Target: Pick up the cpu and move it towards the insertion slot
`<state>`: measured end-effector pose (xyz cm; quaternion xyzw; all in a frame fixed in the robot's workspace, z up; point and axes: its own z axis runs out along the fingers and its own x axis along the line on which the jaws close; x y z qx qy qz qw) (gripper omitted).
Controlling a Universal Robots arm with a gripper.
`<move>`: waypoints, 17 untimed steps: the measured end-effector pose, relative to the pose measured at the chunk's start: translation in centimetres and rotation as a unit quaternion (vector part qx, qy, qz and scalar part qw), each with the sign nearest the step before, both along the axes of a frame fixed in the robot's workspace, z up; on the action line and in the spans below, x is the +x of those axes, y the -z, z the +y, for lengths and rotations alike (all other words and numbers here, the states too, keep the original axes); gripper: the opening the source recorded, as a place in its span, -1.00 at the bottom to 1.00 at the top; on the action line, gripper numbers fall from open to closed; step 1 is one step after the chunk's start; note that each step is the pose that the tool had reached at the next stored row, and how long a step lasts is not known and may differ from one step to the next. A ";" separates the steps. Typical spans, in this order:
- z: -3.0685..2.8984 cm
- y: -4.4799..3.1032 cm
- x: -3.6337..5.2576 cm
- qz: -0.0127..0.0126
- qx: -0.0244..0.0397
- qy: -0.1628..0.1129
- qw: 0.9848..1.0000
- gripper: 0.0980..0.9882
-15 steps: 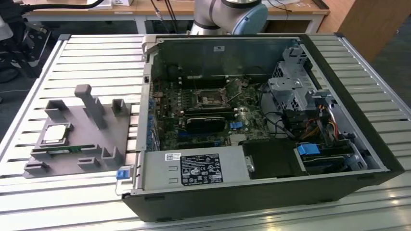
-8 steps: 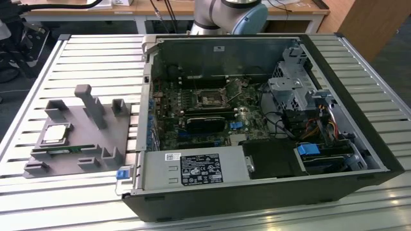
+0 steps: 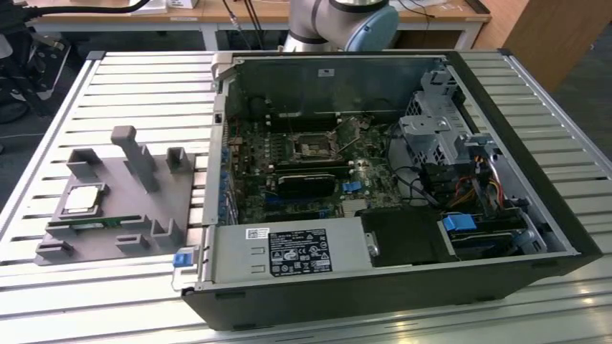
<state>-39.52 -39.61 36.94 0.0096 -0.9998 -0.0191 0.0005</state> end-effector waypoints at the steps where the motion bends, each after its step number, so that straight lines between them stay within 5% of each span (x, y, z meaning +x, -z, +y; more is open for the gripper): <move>1: 0.00 0.00 -0.03 0.000 0.000 0.000 1.000 -0.98; 17: 0.00 0.03 -0.46 0.000 0.000 0.000 1.000 -0.98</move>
